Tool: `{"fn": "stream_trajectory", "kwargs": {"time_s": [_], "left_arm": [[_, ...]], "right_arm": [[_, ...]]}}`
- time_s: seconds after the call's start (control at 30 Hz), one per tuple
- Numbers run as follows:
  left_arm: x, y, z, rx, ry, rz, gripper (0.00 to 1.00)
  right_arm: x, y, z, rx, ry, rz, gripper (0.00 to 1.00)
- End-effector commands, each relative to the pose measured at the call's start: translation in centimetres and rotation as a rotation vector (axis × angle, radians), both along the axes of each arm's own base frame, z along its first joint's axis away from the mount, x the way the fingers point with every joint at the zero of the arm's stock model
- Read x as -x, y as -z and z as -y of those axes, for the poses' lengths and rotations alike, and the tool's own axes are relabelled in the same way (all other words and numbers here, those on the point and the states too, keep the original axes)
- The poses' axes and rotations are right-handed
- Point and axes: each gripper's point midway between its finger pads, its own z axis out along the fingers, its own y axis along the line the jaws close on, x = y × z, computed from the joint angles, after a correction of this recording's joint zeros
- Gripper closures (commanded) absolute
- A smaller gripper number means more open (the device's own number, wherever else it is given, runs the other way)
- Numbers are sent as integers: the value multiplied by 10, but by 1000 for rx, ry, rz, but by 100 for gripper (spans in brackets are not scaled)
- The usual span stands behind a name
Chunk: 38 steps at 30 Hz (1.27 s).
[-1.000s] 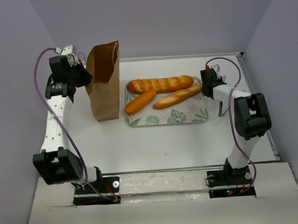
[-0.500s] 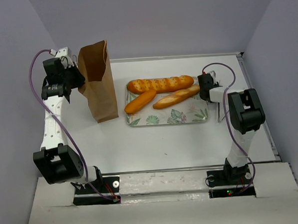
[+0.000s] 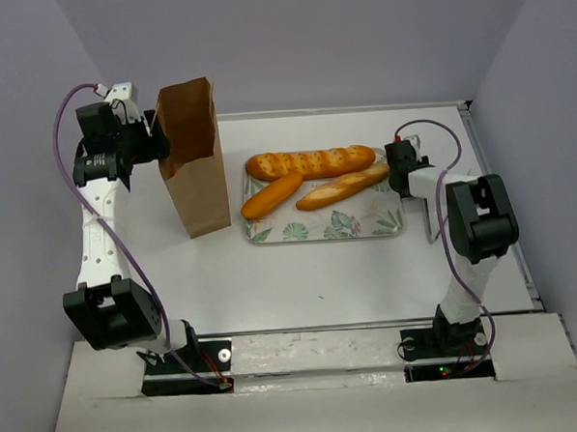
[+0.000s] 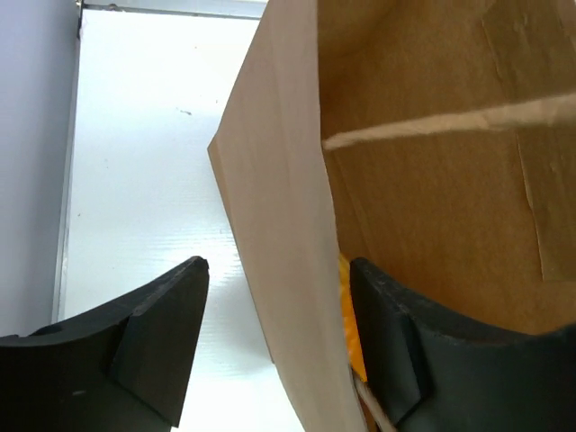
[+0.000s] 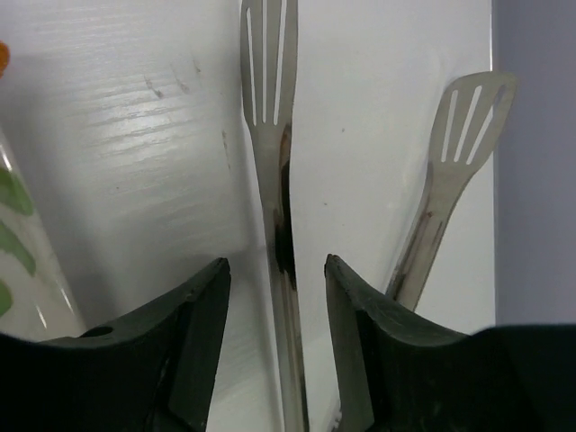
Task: Take the fake bread out of the paper bag
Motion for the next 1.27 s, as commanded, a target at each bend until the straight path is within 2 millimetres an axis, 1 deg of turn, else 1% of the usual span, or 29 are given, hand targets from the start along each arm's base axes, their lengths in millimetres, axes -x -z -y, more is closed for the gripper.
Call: {"fn": "stream_trajectory", "kwargs": {"time_s": [0.0, 0.03, 0.07, 0.1, 0.17, 0.2, 0.27, 0.3, 0.37, 0.4, 0.43, 0.47, 0.53, 0.57, 0.6, 0.63, 0.67, 0.7, 0.73, 0.77, 0.8, 0.87, 0.97, 1.1, 1.23], "left_arm": [[4, -39, 1, -50, 25, 76, 22], [5, -43, 0, -57, 21, 84, 18], [6, -51, -2, -67, 16, 100, 15], [8, -53, -5, -88, 9, 100, 12], [12, -59, -7, -107, -1, 109, 9], [17, -68, -10, -127, -16, 125, 8], [23, -78, -13, -147, -30, 148, 7], [32, -90, -14, -163, -41, 180, 7], [42, -102, -14, -200, -35, 216, 4], [55, -113, -14, -219, -38, 248, 4], [62, -117, -13, -236, -34, 263, 4], [75, -121, -13, -277, -26, 287, 4], [90, -120, -14, -324, -23, 303, 4], [104, -113, -18, -386, -27, 308, 4], [112, -109, -21, -417, -33, 310, 4], [120, -102, -24, -444, -44, 308, 3], [125, -77, -27, -464, -47, 264, 2], [142, -85, -32, -516, -80, 311, 1], [149, -80, -34, -531, -95, 315, 1], [160, -67, -35, -541, -111, 316, 1], [163, -64, -37, -537, -130, 324, 1], [165, -49, -34, -515, -122, 305, 1], [160, -39, -26, -448, -98, 283, 2], [155, -35, -20, -407, -79, 272, 2], [157, -38, -17, -392, -68, 283, 1]], "right_arm": [[-12, -62, -11, -104, 9, 184, 40], [-11, -70, -13, -120, 2, 198, 25], [-12, -78, -18, -165, 2, 231, 11], [-11, -98, -21, -198, 3, 286, 0], [-8, -113, -26, -240, -5, 329, 0], [-4, -125, -32, -293, -13, 364, 0], [2, -132, -40, -358, -24, 389, 0], [10, -138, -49, -419, -51, 410, 0], [18, -143, -58, -508, -46, 449, 0], [21, -144, -66, -569, -45, 466, 0], [29, -136, -69, -597, -41, 455, 0], [32, -143, -72, -629, -43, 489, 0], [42, -138, -72, -679, 5, 520, 0], [45, -136, -72, -687, 13, 527, 0], [48, -133, -72, -694, 19, 527, 0], [51, -129, -72, -696, 19, 525, 0], [56, -123, -71, -697, 21, 521, 0], [59, -120, -72, -697, 12, 514, 0], [60, -118, -73, -701, 4, 515, 0], [63, -115, -73, -705, -2, 518, 0], [63, -113, -74, -705, -10, 515, 0], [62, -110, -76, -707, -21, 505, 0], [57, -107, -76, -691, -32, 486, 0], [57, -103, -76, -680, -36, 468, 0], [61, -103, -77, -695, -44, 483, 0]]}}
